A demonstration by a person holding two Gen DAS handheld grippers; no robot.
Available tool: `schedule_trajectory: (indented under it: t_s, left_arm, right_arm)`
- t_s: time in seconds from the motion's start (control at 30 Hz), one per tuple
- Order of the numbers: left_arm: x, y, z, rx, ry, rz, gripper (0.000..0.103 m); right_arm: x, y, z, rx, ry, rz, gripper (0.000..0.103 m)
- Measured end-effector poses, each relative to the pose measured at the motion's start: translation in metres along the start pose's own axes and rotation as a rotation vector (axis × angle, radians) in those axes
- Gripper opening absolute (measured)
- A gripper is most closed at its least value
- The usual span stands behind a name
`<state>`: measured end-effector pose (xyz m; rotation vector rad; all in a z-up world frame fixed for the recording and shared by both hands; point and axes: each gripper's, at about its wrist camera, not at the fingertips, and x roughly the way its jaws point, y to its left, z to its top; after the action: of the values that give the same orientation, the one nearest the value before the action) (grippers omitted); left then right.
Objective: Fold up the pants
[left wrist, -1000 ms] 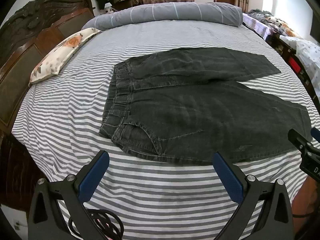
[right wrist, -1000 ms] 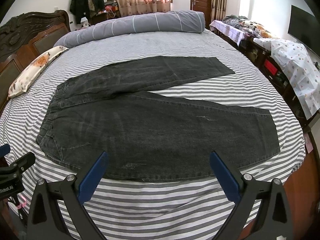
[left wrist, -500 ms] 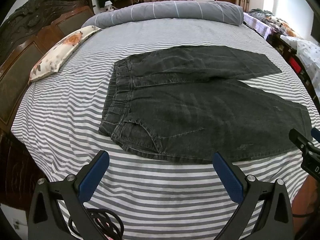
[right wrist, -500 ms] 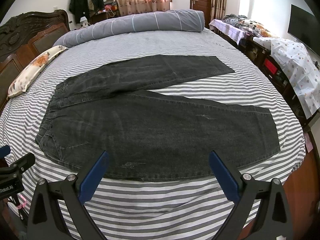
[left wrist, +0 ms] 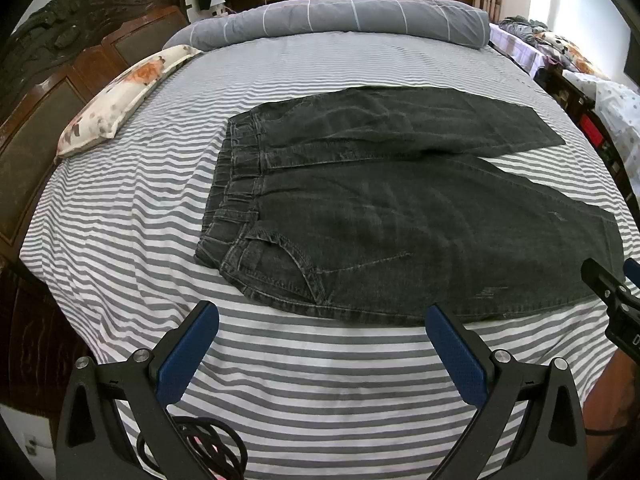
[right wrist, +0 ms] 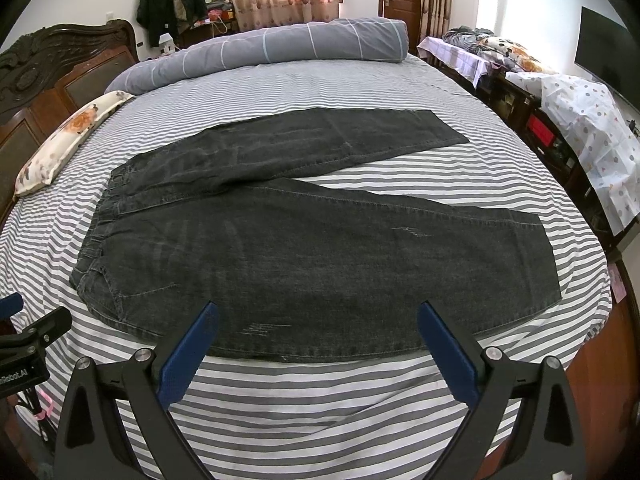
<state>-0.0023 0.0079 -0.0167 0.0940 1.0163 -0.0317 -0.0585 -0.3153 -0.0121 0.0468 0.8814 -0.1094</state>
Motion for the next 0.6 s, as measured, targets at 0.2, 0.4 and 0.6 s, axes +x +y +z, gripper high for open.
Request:
schedule_trajectory:
  t_s: [0.2,0.4,0.6]
  left_arm:
    - [0.0013,0.0005,0.0003,-0.001,0.001,0.001,0.102]
    - [0.0014,0.0005,0.0002,0.0,-0.001,0.002,0.102]
    - [0.0085,0.0079,0.0059,-0.017,-0.013,-0.02,0.102]
  right_arm:
    - [0.0002,-0.0001,0.0002,0.001,0.002,0.001,0.098]
    - [0.0016,-0.002,-0.0027,0.009,-0.006,0.006,0.098]
    - [0.0004,-0.0052,-0.0047,0.034,-0.035,0.024,0.098]
